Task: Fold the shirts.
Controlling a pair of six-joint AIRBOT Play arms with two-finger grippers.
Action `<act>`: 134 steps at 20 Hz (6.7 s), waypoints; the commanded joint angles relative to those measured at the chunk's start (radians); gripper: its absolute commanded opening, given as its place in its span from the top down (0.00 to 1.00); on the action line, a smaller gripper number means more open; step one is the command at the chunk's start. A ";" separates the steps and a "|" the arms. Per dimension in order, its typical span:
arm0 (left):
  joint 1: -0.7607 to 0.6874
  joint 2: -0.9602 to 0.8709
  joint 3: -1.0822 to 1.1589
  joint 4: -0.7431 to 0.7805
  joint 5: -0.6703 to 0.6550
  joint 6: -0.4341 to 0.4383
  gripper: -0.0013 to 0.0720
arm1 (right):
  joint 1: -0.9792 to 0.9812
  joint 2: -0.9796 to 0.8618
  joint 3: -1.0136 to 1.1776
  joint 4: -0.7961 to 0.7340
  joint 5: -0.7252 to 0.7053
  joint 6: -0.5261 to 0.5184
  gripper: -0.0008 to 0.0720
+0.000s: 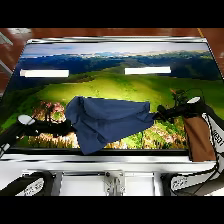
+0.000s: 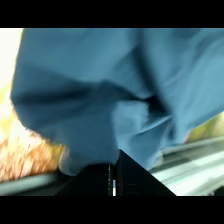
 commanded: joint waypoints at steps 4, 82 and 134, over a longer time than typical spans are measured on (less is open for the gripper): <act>0.001 0.193 0.624 0.175 -0.025 -0.026 0.94 | 0.013 0.323 0.359 0.070 0.214 -0.159 0.90; 0.249 -0.150 -0.105 0.102 -0.027 0.135 0.93 | -0.231 0.012 0.092 -0.348 0.418 0.096 0.04; 0.248 0.404 0.560 0.350 -0.217 -0.089 0.93 | 0.029 0.645 0.293 -0.483 0.296 0.245 0.90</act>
